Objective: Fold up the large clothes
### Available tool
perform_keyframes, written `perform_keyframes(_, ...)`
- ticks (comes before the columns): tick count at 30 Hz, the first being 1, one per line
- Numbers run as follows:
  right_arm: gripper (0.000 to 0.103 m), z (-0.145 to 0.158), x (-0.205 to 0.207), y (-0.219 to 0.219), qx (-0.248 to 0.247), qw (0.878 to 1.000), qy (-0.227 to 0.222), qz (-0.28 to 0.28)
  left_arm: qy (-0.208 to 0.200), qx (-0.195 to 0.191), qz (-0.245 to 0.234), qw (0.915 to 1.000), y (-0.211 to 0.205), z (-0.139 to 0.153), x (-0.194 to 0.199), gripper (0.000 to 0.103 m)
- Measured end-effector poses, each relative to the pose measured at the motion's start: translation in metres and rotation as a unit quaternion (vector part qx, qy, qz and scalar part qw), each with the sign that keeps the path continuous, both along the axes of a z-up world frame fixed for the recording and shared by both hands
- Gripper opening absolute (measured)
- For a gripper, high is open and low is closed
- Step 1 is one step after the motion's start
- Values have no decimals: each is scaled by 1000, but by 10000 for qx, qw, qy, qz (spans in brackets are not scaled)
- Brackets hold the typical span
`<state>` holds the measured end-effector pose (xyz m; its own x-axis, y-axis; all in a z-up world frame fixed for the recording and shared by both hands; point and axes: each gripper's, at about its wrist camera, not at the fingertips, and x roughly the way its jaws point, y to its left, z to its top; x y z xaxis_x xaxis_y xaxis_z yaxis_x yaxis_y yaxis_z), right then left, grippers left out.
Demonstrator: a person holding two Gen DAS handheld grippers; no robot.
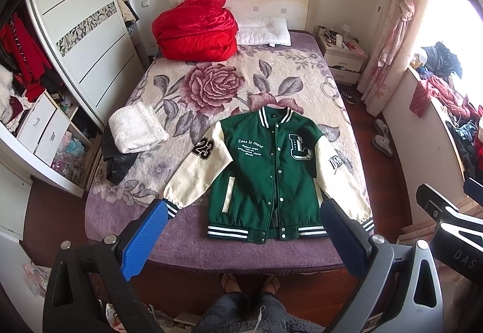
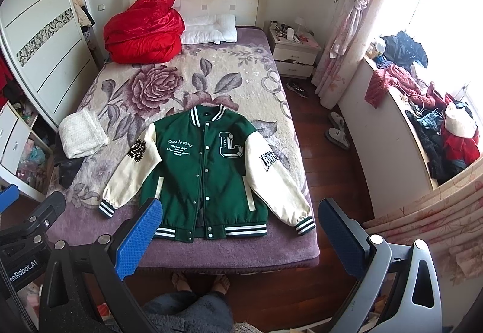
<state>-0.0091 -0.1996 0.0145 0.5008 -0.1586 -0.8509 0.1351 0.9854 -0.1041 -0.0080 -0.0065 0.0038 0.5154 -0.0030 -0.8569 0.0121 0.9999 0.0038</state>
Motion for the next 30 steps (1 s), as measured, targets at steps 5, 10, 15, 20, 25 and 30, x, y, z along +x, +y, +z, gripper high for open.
perform_keyframes(5, 103, -1, -3, -2, -4, 10000, -8, 11, -8, 4, 4, 10000, 0, -1, 0, 103)
perform_keyframes(10, 103, -1, -2, -3, -1, 10000, -15, 17, -18, -3, 5, 10000, 1, -1, -2, 103)
perform_keyframes(15, 103, 0, -1, -3, 9, 10000, -8, 8, -37, 6, 17, 10000, 2, -1, -3, 103)
perform_keyframes(20, 103, -1, -2, -2, 20, 10000, -2, 20, -49, 21, 13, 10000, 1, -2, -5, 103)
perform_keyframes(25, 103, -1, -2, -2, 19, 10000, -13, 7, -53, 10, 10, 10000, 2, -2, -7, 103)
perform_keyframes(30, 103, -1, -2, -2, 23, 10000, -13, 11, -85, 21, 11, 10000, 3, 1, -10, 103)
